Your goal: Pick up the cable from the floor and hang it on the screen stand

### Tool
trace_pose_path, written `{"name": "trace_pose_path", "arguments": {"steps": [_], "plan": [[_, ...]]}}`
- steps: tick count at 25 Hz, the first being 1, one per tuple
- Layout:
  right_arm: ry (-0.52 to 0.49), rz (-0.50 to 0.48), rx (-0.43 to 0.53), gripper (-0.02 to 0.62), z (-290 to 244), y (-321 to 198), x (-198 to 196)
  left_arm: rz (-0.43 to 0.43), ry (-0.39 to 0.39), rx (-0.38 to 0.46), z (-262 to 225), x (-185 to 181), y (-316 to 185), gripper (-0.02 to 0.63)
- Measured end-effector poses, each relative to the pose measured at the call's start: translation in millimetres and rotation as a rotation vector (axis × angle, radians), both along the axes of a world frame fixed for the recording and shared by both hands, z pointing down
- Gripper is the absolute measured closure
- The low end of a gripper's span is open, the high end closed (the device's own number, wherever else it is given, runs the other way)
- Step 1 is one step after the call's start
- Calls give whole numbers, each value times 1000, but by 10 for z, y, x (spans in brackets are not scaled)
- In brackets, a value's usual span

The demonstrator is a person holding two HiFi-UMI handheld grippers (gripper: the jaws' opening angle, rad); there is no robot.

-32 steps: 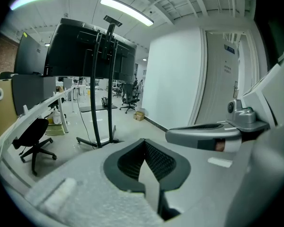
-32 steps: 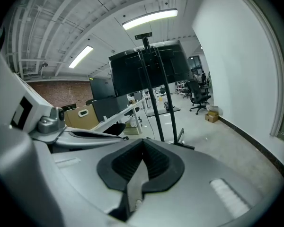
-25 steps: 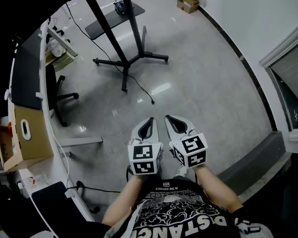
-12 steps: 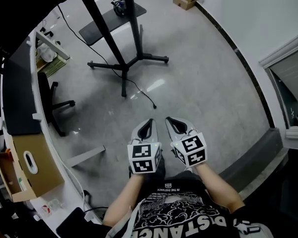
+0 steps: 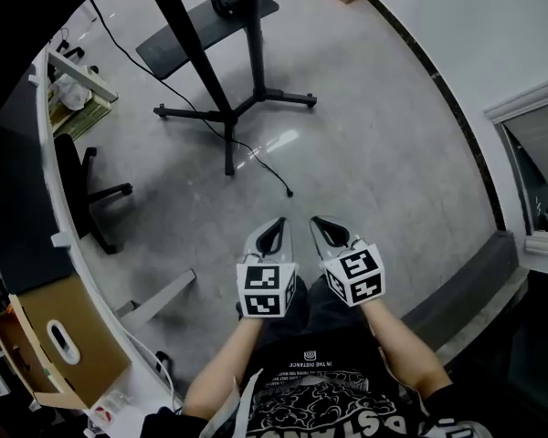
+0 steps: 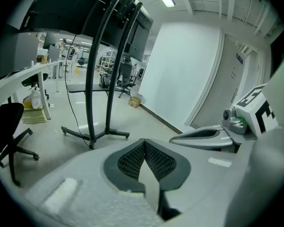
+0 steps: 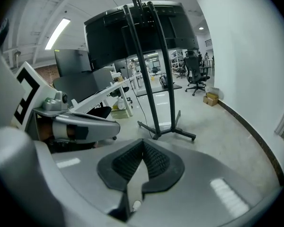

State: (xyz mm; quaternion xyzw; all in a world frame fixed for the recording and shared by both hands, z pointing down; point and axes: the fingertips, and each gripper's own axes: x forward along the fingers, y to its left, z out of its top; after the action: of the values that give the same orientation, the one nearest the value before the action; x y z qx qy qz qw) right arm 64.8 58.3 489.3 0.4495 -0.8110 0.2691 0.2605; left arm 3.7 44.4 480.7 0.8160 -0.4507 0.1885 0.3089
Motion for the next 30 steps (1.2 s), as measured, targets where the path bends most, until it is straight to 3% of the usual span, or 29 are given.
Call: {"name": "trace_pose_path", "arguments": {"steps": [14, 22, 30], "plan": [[60, -109, -119, 568, 1512, -528, -110, 0, 44, -100, 1389, 97, -572, 604], [75, -125, -201, 557, 2614, -813, -67, -29, 43, -182, 2392, 121, -911, 604], [89, -178, -287, 546, 3842, -851, -45, -27, 33, -193, 3298, 136, -1173, 604]]}}
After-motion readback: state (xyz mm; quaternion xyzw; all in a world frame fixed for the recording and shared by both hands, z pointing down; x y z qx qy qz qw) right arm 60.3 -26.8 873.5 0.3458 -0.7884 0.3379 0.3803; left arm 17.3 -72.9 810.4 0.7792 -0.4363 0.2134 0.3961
